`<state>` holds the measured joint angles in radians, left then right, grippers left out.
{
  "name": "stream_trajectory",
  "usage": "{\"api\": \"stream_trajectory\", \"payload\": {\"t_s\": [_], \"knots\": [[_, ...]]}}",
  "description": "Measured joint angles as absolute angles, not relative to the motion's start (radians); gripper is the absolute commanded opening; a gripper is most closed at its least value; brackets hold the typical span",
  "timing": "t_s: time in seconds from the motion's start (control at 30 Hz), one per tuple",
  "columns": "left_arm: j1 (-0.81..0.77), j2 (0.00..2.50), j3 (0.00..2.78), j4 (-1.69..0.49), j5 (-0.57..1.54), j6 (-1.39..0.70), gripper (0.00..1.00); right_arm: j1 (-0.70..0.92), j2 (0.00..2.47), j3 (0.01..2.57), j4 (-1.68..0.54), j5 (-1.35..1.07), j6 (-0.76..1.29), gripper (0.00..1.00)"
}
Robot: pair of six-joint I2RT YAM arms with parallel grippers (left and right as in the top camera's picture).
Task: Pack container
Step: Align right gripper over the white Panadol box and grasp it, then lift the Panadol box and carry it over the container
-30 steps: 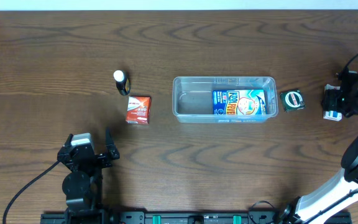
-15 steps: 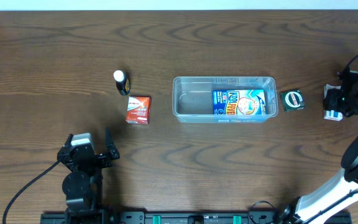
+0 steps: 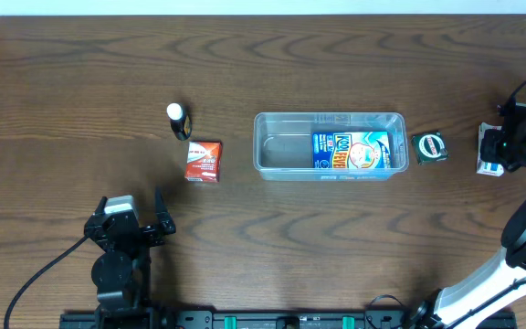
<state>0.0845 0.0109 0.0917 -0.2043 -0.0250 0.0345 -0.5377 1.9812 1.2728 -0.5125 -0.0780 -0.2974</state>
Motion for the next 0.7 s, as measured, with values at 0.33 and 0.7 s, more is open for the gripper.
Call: {"api": "stream_trajectory", "payload": {"t_s": [0.33, 0.7], "knots": [[0.084, 0.011, 0.092, -0.204, -0.025, 0.034, 0.98, -0.487, 1.913, 1.379, -0.702, -0.080, -0.268, 0.30], [0.084, 0.011, 0.092, -0.204, -0.025, 0.035, 0.98, -0.165, 1.600, 1.686, -0.918, -0.150, -0.388, 0.31]]}}
